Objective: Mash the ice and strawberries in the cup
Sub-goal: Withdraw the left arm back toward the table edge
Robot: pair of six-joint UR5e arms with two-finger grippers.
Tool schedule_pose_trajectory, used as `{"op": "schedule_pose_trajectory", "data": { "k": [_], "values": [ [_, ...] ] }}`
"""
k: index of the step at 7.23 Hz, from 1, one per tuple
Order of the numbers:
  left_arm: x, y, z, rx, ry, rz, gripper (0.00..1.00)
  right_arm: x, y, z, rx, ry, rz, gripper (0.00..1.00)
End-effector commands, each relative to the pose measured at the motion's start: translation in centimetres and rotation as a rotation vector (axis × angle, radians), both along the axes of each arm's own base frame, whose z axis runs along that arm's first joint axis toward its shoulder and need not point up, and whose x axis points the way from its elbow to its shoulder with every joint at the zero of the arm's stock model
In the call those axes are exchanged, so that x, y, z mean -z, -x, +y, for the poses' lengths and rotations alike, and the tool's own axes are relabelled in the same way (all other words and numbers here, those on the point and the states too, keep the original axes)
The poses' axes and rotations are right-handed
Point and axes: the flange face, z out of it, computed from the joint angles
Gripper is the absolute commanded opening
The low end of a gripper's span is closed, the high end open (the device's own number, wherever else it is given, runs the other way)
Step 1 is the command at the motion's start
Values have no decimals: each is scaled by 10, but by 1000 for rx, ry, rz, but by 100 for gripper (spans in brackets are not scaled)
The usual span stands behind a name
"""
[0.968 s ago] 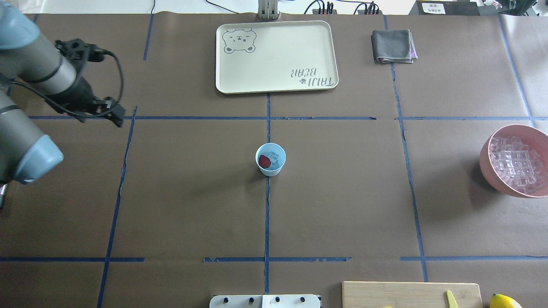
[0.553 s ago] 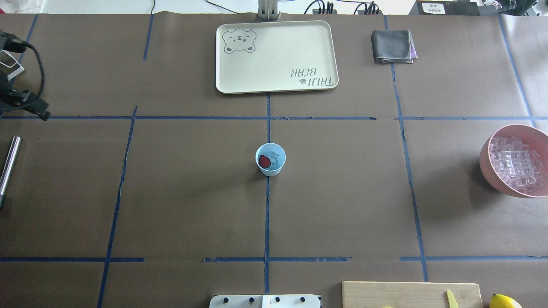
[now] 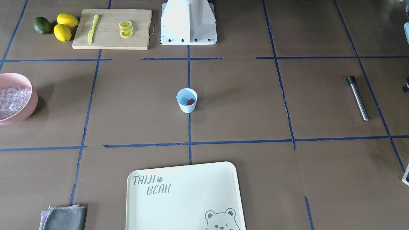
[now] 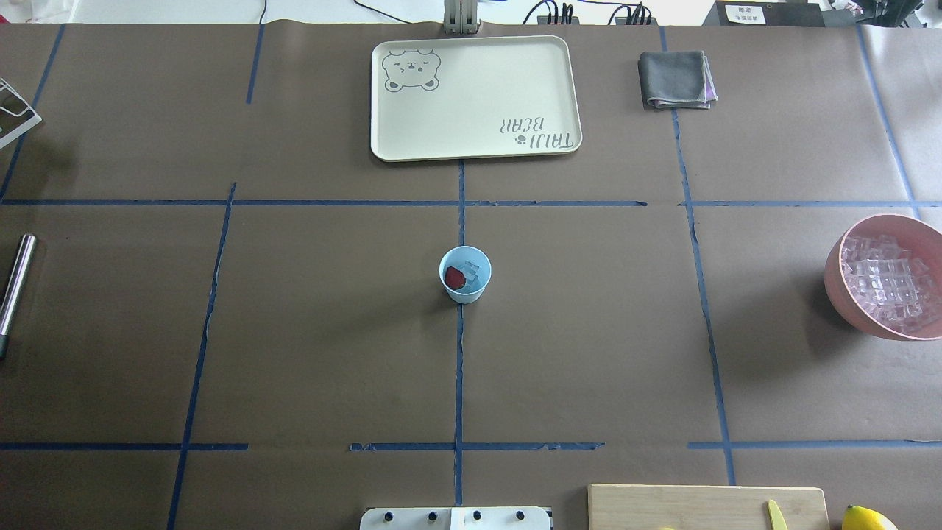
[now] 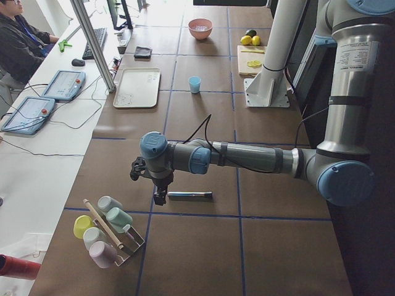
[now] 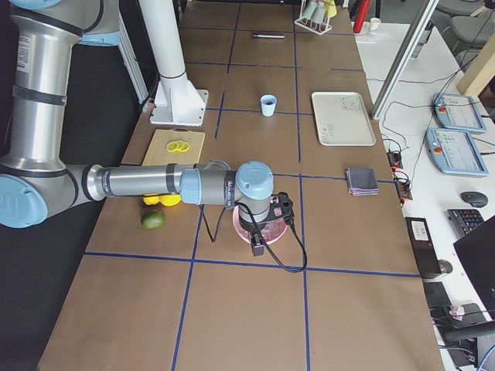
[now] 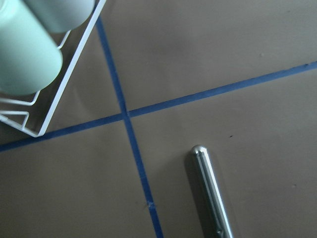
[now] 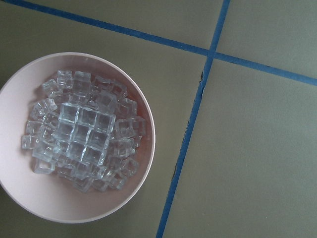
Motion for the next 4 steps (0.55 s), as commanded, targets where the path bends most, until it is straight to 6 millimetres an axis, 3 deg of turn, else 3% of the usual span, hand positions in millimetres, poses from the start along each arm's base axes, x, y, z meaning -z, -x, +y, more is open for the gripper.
{"op": "schedule_pose_trajectory", "data": {
  "k": [1,4],
  "values": [
    [-23,-25,19,139,15,40,100,0,1,0,1,0,-1,99],
    [-46,-95,33,123,-2,28,100,-1,0,1,0,2,-1,99]
  ]
}}
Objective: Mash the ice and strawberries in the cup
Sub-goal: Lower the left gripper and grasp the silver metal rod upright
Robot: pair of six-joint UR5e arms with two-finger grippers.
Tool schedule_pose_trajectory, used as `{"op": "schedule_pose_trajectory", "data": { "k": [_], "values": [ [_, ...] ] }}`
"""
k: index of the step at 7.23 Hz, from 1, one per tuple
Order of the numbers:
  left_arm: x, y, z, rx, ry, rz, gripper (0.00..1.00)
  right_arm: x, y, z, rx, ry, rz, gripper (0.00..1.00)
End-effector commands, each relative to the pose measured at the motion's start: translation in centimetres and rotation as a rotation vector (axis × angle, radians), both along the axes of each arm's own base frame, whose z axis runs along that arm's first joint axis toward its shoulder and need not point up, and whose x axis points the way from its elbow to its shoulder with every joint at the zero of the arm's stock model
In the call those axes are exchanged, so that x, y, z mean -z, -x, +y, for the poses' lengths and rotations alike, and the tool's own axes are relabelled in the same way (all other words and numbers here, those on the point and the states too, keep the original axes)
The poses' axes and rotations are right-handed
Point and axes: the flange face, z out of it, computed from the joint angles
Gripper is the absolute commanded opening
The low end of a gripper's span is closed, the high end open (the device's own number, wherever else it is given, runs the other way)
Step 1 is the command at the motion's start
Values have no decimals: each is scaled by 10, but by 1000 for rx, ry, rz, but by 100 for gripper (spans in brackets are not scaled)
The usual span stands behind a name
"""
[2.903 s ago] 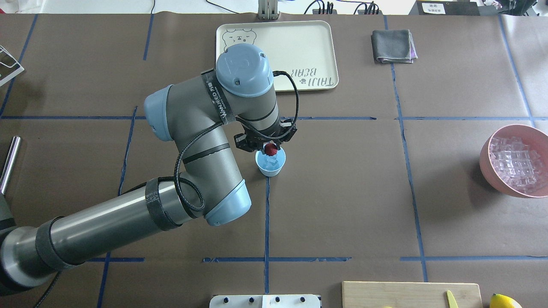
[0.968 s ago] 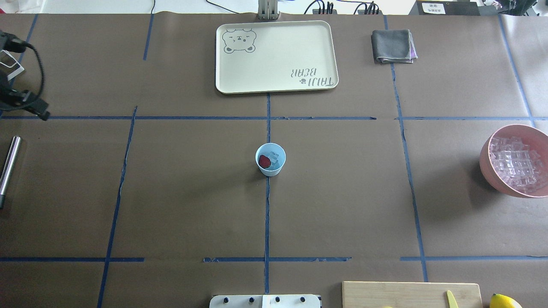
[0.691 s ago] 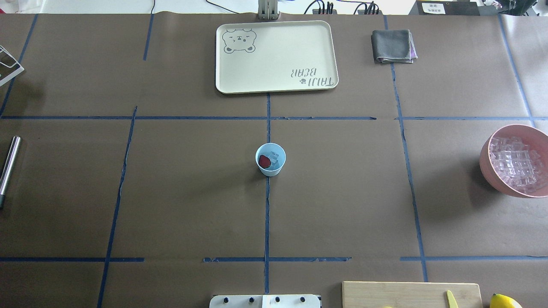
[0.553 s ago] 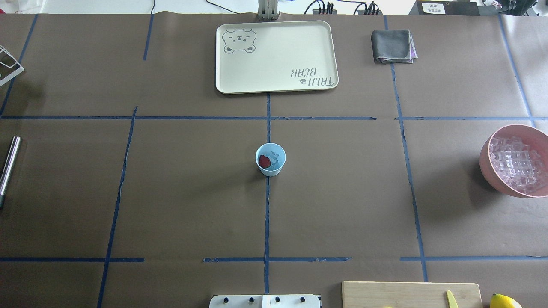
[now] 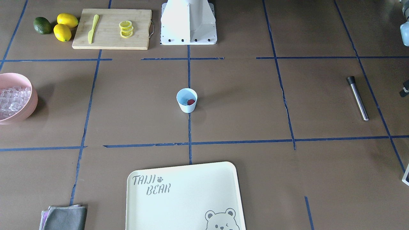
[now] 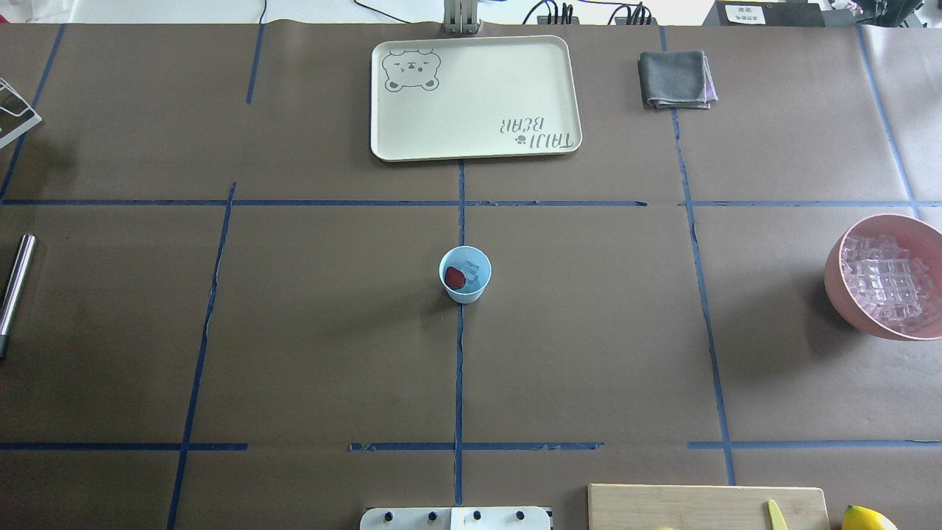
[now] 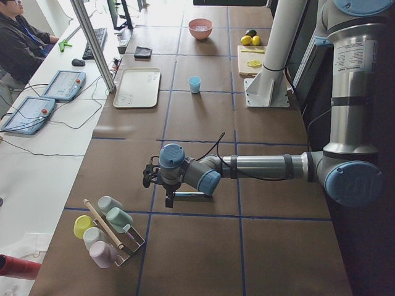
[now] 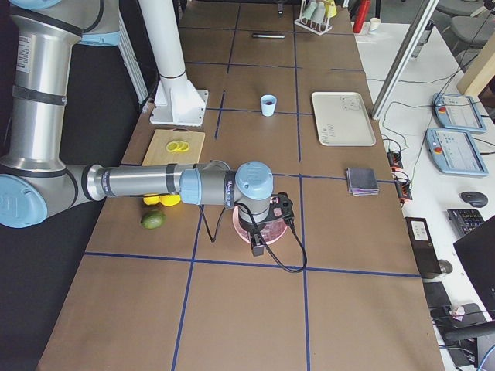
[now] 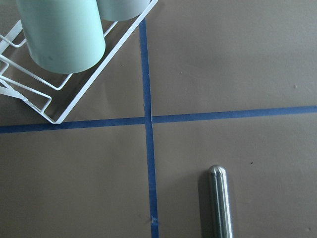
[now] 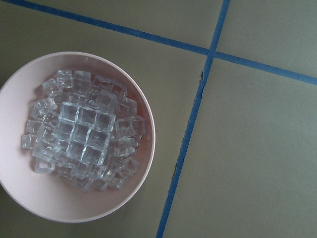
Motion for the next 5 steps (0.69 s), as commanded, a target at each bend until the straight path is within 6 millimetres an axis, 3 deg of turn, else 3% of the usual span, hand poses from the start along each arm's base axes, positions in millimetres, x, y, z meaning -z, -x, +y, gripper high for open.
{"op": "schedule_pose_trajectory", "data": {
  "k": [1,5],
  "values": [
    [-24,-45,9,-19,-14,-42,100,0,0,0,0,0,0,99],
    [-35,-82,20,-82,-11,-42,100,-6,0,6,2,12,0,99]
  ]
}}
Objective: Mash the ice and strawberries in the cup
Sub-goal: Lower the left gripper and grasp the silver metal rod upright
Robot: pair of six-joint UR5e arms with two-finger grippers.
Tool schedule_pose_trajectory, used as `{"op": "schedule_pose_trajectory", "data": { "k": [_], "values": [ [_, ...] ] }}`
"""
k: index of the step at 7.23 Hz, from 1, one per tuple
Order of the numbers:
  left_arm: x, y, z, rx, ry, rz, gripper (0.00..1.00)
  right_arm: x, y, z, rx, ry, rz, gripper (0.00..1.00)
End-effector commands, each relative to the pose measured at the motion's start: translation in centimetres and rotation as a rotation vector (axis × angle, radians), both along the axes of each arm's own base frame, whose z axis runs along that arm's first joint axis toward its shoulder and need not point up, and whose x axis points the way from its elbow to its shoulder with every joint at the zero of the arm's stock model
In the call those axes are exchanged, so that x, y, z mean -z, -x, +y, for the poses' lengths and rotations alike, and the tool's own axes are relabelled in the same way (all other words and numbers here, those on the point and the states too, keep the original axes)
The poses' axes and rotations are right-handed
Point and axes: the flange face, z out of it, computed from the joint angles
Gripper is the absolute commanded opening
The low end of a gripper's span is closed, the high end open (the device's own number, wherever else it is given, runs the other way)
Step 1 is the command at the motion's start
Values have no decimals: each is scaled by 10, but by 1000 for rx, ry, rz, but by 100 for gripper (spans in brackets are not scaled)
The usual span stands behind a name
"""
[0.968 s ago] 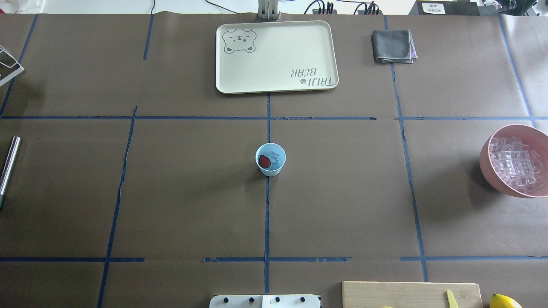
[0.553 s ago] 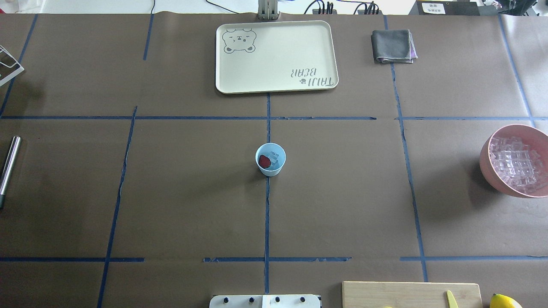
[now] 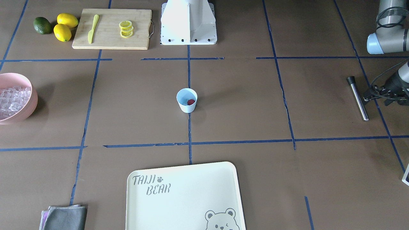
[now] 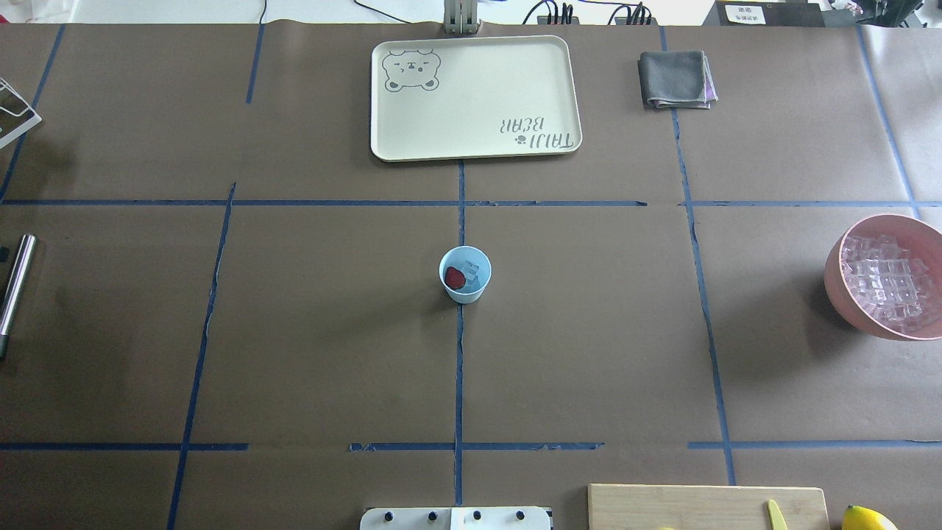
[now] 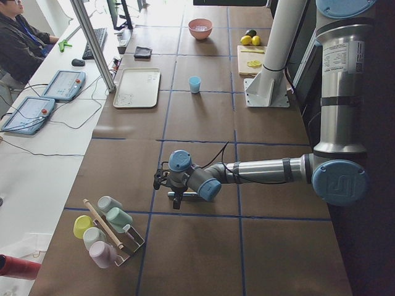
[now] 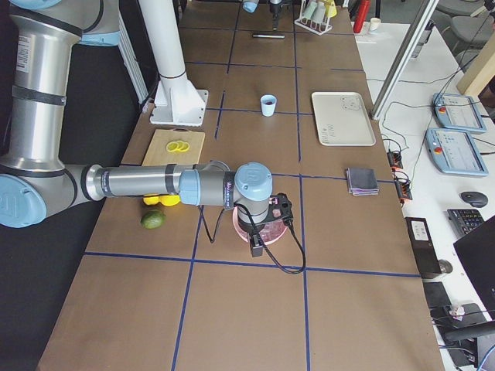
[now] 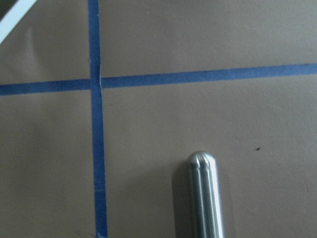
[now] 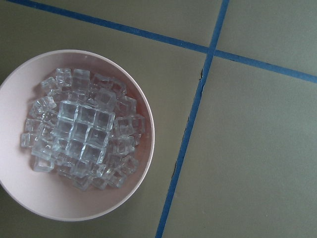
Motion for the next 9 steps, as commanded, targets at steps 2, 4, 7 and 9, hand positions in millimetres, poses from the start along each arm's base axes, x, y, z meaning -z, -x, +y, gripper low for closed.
{"op": "schedule_pose_trajectory", "data": {
  "k": [2,4,7,9],
  "values": [
    [-6,-26,5,-52,9,-4,100,-4,0,5,1,9,0,99],
    [-7,-37,7,-74,10,-6,99,-4,0,5,1,9,0,99],
    [-3,-40,2,-74,12,0,7,-3,0,5,0,7,0,99],
    [3,-42,1,-79,10,10,0,-2,0,4,-1,7,0,99]
  ]
}}
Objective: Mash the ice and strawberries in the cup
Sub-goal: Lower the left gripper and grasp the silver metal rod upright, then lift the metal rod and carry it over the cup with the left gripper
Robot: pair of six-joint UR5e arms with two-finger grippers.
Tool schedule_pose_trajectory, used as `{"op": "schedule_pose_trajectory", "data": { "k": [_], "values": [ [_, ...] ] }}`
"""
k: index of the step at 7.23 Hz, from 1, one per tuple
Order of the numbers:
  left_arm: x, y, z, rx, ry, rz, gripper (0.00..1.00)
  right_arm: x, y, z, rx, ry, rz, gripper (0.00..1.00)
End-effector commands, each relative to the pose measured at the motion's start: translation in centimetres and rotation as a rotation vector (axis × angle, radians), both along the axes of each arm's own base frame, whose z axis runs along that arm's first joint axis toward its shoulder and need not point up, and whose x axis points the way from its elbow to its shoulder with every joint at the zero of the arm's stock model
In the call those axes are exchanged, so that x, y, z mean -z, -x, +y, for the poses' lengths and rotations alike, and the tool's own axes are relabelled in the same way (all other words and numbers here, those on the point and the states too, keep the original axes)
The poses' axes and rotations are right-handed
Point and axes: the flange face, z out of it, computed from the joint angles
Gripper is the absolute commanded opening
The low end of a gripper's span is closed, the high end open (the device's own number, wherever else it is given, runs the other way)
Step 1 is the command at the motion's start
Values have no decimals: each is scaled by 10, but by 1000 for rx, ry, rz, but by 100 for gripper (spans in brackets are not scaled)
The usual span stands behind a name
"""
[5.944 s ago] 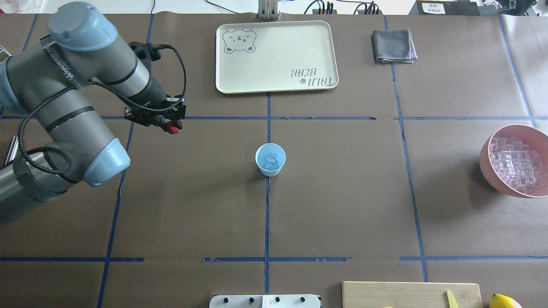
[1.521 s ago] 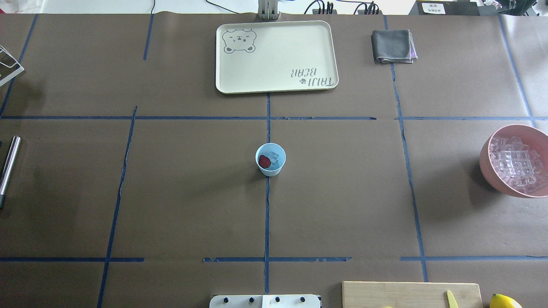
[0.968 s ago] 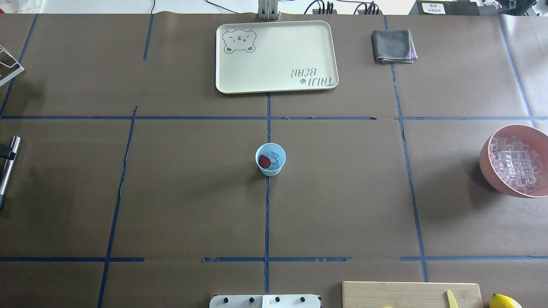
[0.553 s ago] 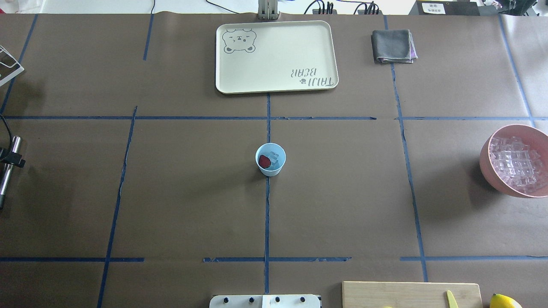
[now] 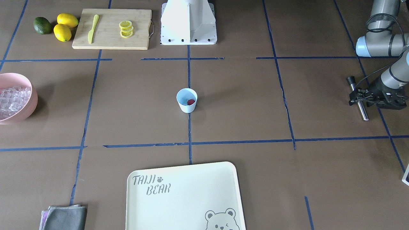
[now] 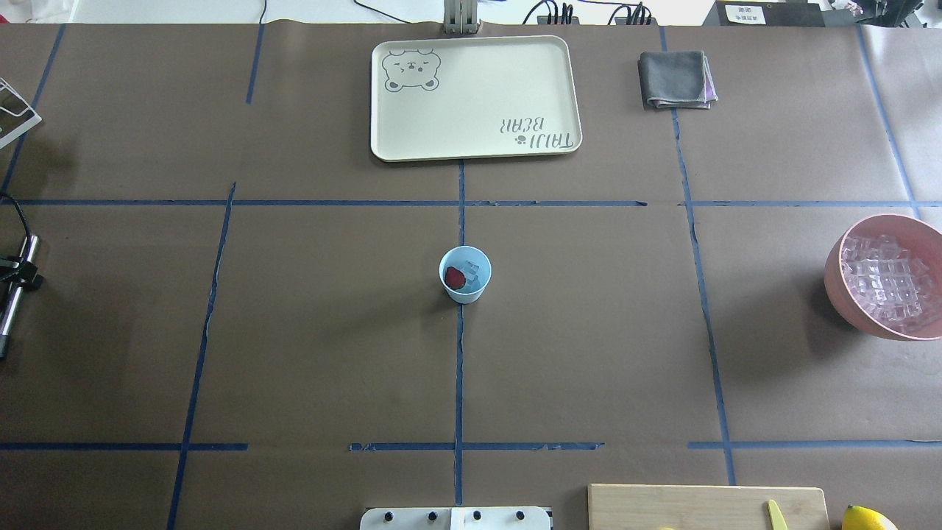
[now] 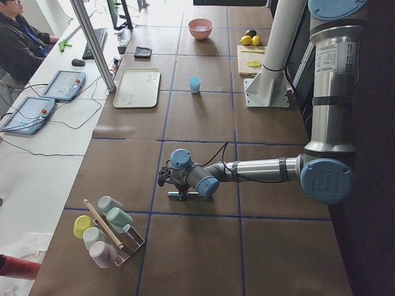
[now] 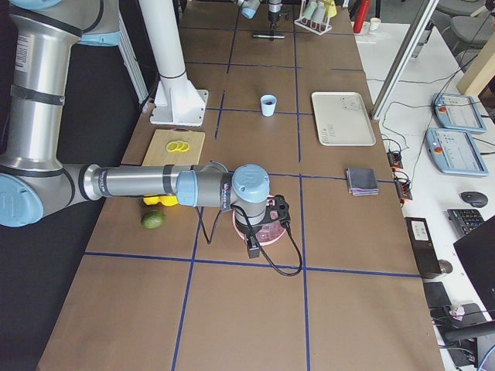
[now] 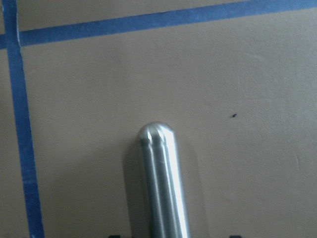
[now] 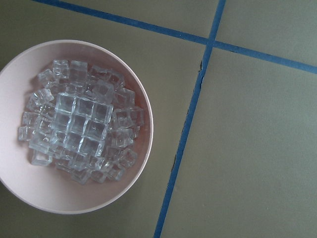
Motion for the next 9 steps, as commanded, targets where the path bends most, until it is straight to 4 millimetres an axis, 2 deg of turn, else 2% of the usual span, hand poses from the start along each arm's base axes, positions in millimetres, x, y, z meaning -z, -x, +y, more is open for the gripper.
{"op": "schedule_pose_trajectory", "data": {
  "k": [1,2,3,4,6,7,8,9],
  "values": [
    [10,-3,-6,-1,-15,10,0,1,0,-1,-1,-2,0,99],
    [22,-8,-16,2,-37,19,0,1,0,-1,-1,-2,0,99],
    [44,-12,-24,1,-91,36,0,1,0,-1,-2,-1,0,99],
    [88,-16,-34,-6,-176,76,0,1,0,-1,-2,-1,-2,99],
    [184,-35,-67,-73,-490,198,2,2,0,-2,-2,-2,-2,99],
    [221,-43,-77,-72,-597,253,3,2,0,-2,-2,-2,-2,99],
    [273,-56,-94,-75,-692,303,5,2,0,-2,-2,-2,-2,99],
    [334,-86,-100,-95,-773,378,7,1,0,-1,-2,1,-3,99]
  ]
}}
